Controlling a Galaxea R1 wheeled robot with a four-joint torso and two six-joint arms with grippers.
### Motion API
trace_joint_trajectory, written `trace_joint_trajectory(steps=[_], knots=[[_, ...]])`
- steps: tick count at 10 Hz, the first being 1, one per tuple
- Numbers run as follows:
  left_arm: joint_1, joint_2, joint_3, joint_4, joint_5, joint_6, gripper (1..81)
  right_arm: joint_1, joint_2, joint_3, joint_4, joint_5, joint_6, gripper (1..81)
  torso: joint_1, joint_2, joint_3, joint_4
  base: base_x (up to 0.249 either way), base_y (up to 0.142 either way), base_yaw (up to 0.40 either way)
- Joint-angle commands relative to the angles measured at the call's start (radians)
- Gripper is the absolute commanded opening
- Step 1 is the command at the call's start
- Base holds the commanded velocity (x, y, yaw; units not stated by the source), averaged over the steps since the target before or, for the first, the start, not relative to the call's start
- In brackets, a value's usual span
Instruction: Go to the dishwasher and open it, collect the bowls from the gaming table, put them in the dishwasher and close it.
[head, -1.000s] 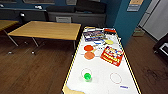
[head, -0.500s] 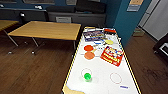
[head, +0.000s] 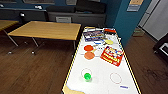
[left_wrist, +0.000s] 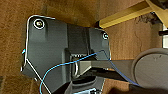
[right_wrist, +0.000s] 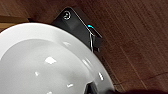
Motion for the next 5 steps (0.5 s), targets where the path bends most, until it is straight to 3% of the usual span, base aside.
trace_joint_trajectory(steps=[1, 2, 4, 5], knots=[[-0.093, -0.198, 0.202, 0.01, 0.008, -0.093, 81.1, 0.008, -0.045, 0.0, -0.031, -0.062, -0.004, 1.0, 0.0, 0.0, 0.0, 0.0, 0.0, 0.0, 0.0], [-0.127, -0.27, 0.267, 0.016, -0.01, -0.149, 81.1, 0.012, -0.045, 0.004, -0.033, -0.064, -0.004, 1.0, 0.0, 0.0, 0.0, 0.0, 0.0, 0.0, 0.0], [-0.231, -0.353, 0.349, -0.006, -0.003, -0.176, 81.1, 0.02, -0.039, 0.002, -0.033, -0.064, -0.004, 1.0, 0.0, 0.0, 0.0, 0.0, 0.0, 0.0, 0.0], [-0.292, -0.376, 0.358, -0.072, 0.016, -0.194, 81.1, 0.023, -0.036, 0.0, -0.033, -0.064, -0.004, 1.0, 0.0, 0.0, 0.0, 0.0, 0.0, 0.0, 0.0]])
